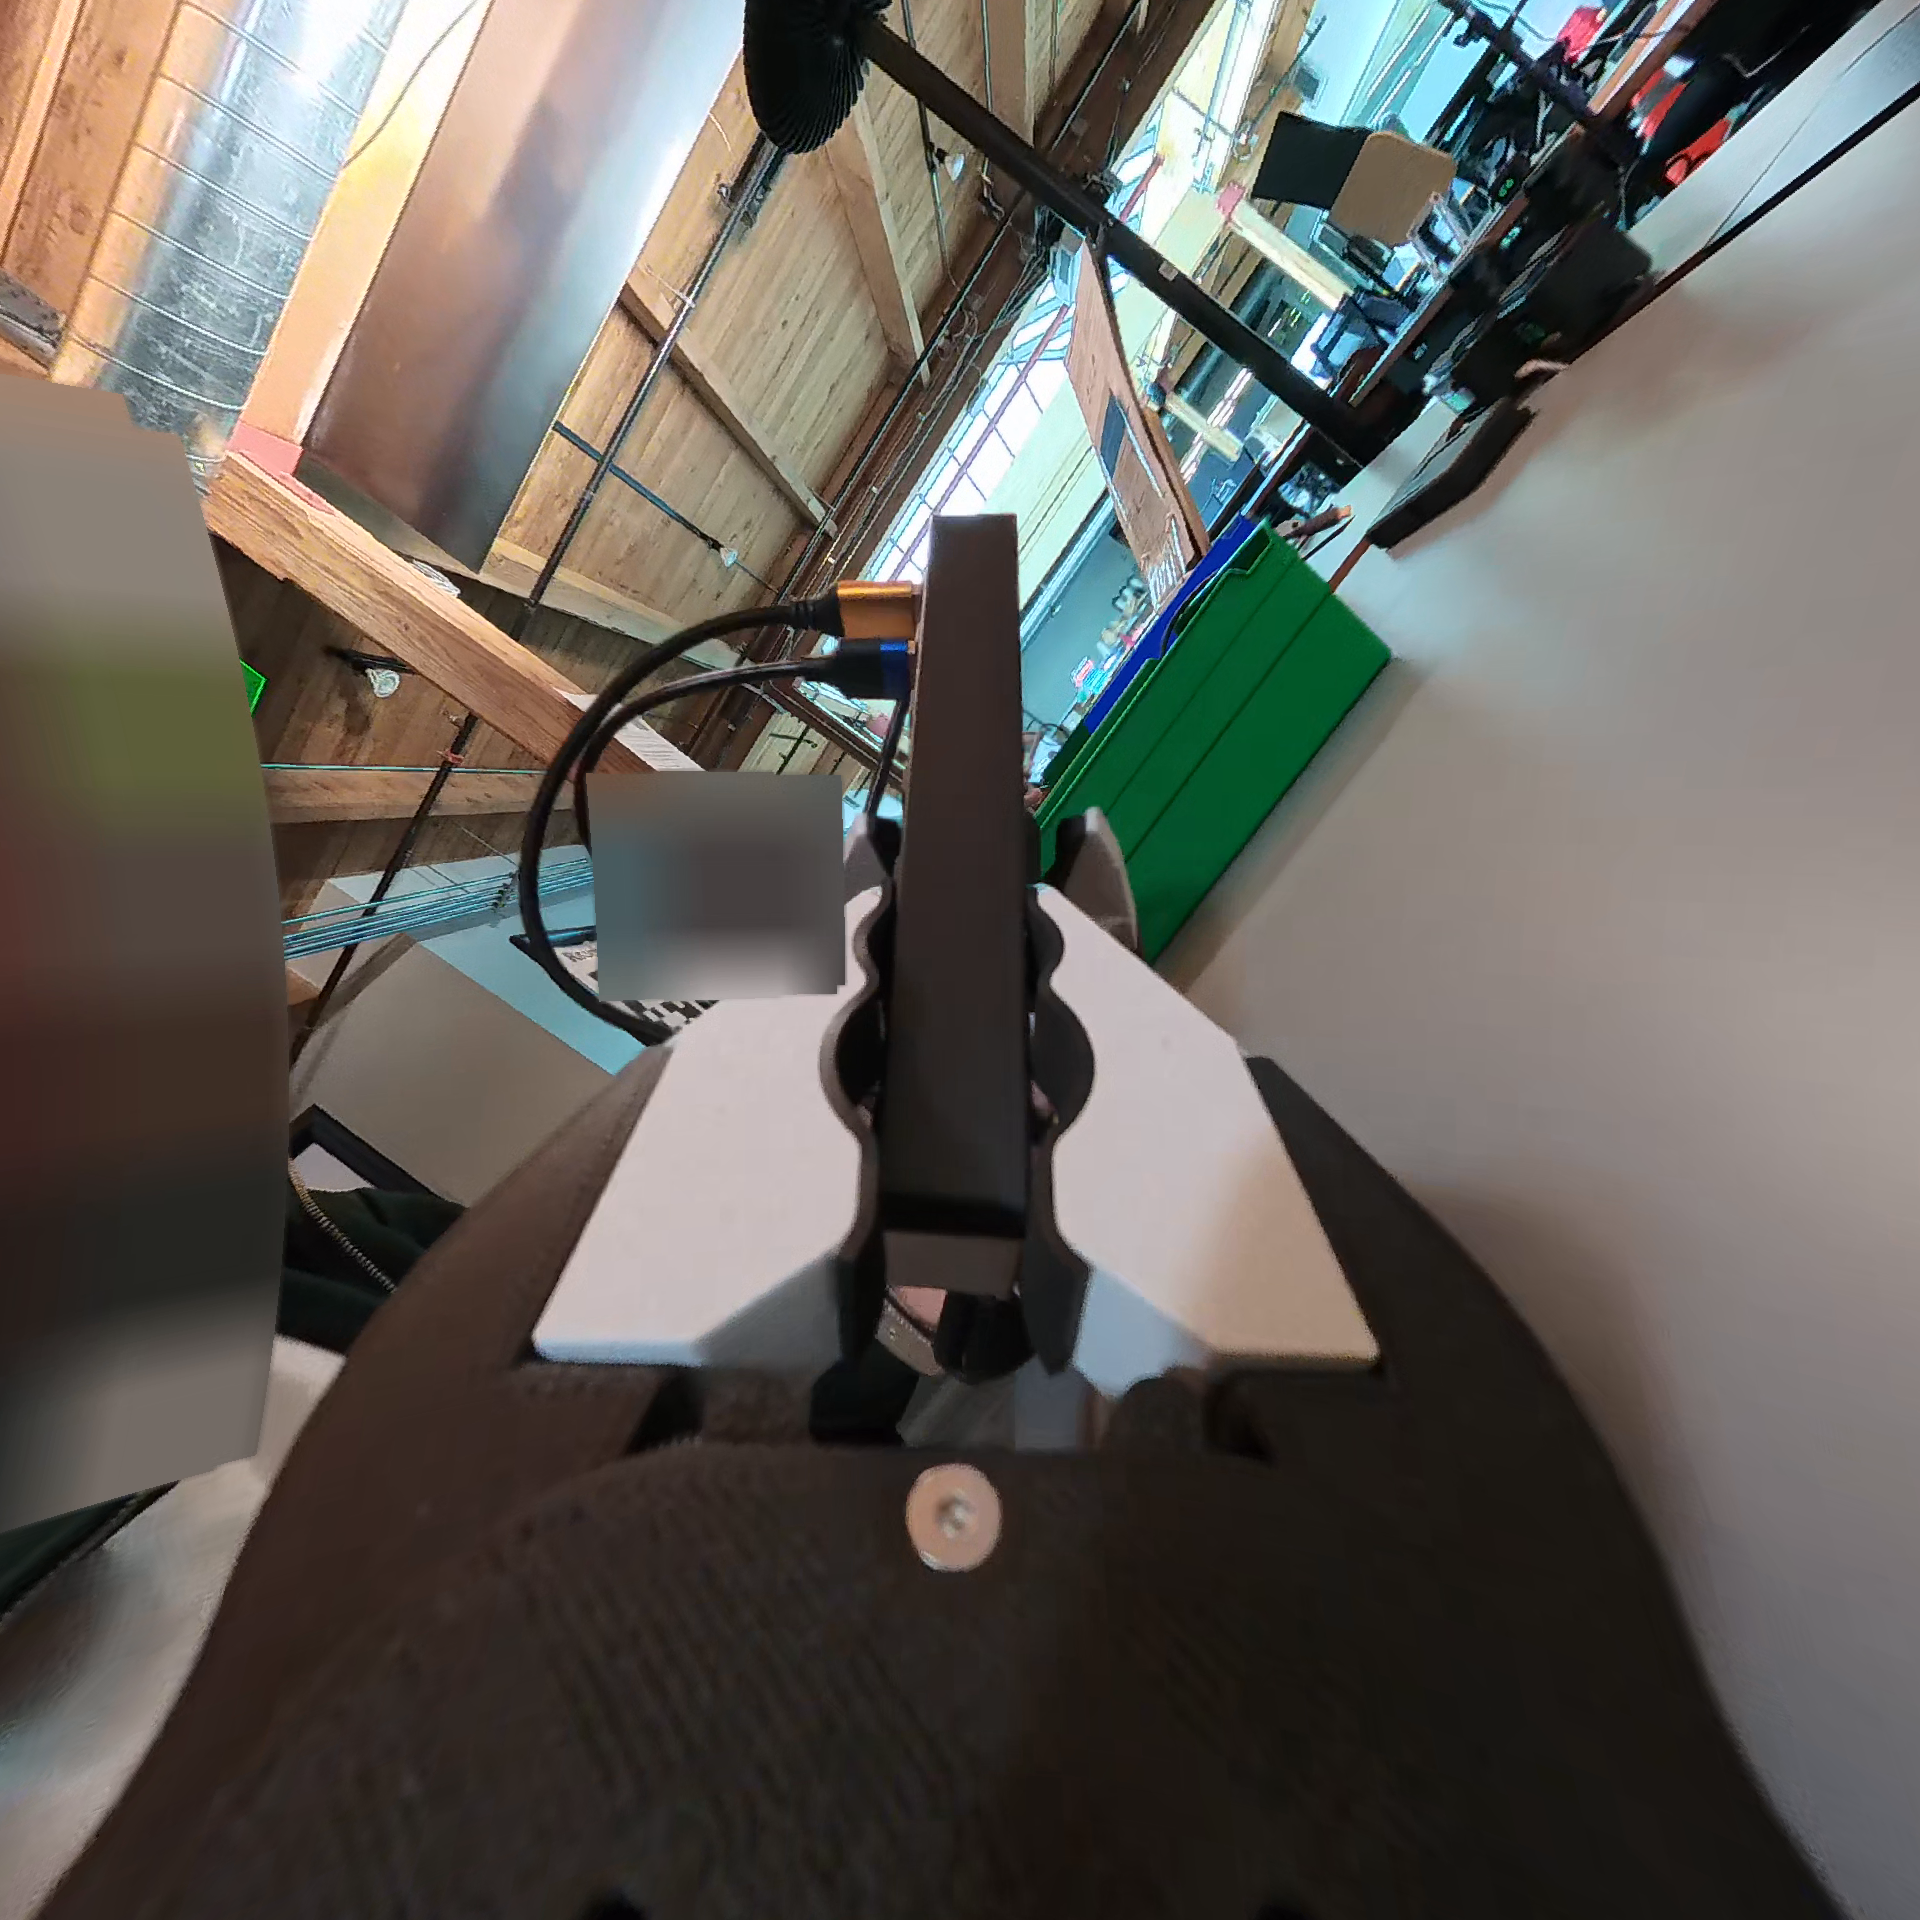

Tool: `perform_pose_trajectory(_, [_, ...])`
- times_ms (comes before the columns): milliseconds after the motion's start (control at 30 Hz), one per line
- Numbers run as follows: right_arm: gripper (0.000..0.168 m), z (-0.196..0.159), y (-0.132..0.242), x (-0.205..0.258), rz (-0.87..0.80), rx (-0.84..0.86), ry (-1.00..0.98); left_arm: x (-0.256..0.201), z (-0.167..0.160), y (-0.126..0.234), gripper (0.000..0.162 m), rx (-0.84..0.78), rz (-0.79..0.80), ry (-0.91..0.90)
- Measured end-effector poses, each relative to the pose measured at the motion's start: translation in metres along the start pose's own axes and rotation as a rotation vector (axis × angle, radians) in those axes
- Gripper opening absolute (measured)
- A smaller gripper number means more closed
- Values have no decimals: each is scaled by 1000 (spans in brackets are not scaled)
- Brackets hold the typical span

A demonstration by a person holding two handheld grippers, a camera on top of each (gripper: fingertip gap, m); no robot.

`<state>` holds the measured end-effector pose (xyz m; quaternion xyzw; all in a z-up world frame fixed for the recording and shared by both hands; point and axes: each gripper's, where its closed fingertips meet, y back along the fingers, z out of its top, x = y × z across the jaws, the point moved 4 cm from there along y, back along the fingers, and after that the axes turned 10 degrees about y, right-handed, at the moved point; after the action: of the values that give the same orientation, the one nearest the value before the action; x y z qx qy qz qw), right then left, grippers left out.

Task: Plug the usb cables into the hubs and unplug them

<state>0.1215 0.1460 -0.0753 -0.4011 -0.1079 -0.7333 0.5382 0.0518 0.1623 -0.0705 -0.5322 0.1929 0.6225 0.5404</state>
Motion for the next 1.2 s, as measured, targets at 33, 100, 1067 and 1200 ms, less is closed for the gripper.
perform_pose_trajectory(33, [22, -2, -2, 1, -4, -3, 7, -1, 1, 1, 36, -11, -6, -5])
perform_pose_trajectory(100, [22, -6, -5, 2, -19, -11, 19, -3, 3, 2, 27, -32, -13, -17])
perform_pose_trajectory(1067, [26, -11, -4, 1, -65, 224, 265, -2, 7, 5, 20, 66, 6, -49])
perform_pose_trajectory(1200, [22, -16, -6, 3, -41, 238, 199, -5, 10, 6, 20, 73, -14, -41])
